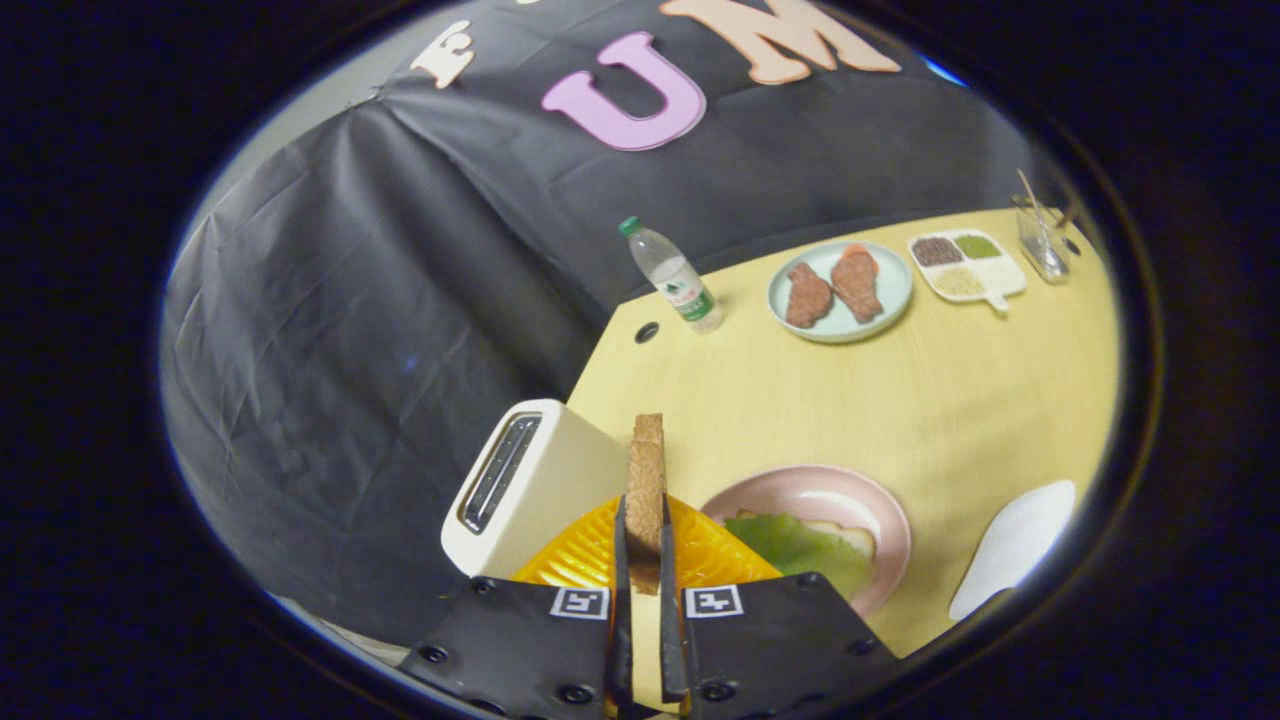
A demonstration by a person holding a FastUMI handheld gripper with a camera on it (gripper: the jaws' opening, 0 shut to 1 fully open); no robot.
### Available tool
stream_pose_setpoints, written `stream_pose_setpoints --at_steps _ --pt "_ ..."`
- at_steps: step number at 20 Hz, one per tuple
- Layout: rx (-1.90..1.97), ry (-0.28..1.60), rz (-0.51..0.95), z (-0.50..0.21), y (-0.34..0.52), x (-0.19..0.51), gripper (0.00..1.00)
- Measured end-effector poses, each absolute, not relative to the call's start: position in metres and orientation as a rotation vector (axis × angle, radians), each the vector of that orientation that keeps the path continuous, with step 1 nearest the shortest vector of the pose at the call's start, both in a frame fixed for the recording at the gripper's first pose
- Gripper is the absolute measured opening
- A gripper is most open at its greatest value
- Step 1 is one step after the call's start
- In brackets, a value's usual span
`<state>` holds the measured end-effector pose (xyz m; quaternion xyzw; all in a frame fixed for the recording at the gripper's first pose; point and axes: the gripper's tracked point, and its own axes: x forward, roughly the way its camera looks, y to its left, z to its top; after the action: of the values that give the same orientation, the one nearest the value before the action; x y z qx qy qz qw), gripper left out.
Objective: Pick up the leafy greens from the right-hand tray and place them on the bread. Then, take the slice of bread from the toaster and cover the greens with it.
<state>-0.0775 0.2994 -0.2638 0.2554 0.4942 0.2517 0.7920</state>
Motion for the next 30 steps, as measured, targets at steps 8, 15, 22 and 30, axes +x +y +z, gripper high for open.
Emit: stream_pose_setpoints --at_steps 8,15,22,30 --pt "0.583 1.151 0.394 -0.339 0.260 -0.112 0.14" --pt "0.493 1.188 0.337 -0.360 0.219 -0.127 0.43" --pt "0.356 1.126 0.363 -0.344 0.182 -0.128 1.00" --pt "0.186 0.800 0.313 -0.260 0.096 -0.084 1.00"
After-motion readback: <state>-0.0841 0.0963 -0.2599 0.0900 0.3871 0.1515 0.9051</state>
